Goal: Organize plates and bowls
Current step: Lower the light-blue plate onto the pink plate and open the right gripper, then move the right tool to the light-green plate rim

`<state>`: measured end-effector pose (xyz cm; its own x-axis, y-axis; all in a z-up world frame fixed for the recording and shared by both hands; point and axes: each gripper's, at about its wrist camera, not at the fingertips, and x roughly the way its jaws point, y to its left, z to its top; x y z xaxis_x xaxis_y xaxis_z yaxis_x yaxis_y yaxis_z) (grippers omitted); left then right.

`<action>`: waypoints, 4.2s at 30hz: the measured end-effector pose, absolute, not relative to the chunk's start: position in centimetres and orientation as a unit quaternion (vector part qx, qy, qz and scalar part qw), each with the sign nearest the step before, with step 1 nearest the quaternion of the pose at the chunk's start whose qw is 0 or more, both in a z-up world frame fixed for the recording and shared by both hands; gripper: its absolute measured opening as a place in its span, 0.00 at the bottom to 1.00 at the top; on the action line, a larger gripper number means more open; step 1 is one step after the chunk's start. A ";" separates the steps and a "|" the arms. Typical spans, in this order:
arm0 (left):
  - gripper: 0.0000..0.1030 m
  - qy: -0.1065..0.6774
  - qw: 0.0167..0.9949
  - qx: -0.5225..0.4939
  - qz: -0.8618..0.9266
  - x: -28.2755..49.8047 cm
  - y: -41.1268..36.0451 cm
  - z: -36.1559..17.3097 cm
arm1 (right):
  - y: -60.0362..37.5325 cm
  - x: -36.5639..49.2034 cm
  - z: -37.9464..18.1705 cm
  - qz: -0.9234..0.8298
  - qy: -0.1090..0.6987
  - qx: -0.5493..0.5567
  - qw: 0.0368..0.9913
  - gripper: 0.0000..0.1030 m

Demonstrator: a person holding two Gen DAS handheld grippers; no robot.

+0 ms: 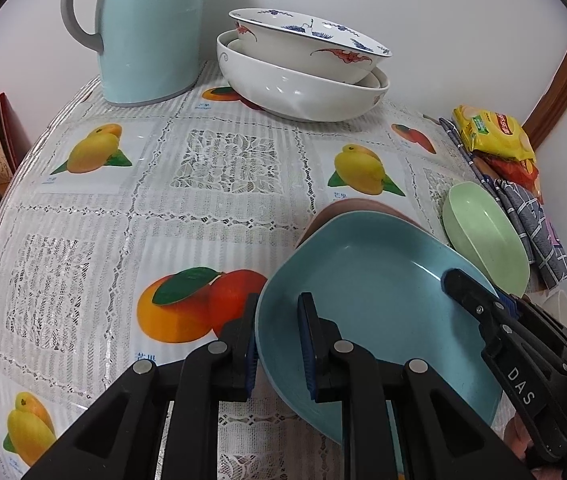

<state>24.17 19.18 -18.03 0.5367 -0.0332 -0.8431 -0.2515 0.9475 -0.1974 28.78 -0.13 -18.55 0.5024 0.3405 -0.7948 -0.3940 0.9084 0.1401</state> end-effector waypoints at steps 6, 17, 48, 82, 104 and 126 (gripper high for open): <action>0.42 0.480 0.862 -0.155 0.054 24.1 19.1 -17.9 | 0.1 28.6 -18.0 0.220 0.443 -0.032 0.869 0.26; 0.51 0.467 0.872 -0.141 0.048 22.7 18.1 -16.3 | -1.1 26.5 -15.7 0.215 0.422 -0.032 0.880 0.50; 0.63 0.441 0.888 -0.117 0.061 18.5 15.4 -12.0 | -6.3 22.3 -13.4 0.188 0.406 -0.008 0.894 0.54; 0.68 0.433 0.896 -0.087 0.045 17.7 5.6 -6.1 | -21.3 19.0 -5.6 0.078 0.338 0.028 0.937 0.84; 0.68 0.446 0.892 -0.053 0.047 26.8 6.4 -8.8 | -17.3 28.9 -10.1 0.103 0.397 0.020 0.912 0.84; 0.68 0.496 0.866 -0.068 0.012 35.2 5.8 -14.5 | -15.0 36.5 -16.1 0.065 0.468 0.018 0.881 0.67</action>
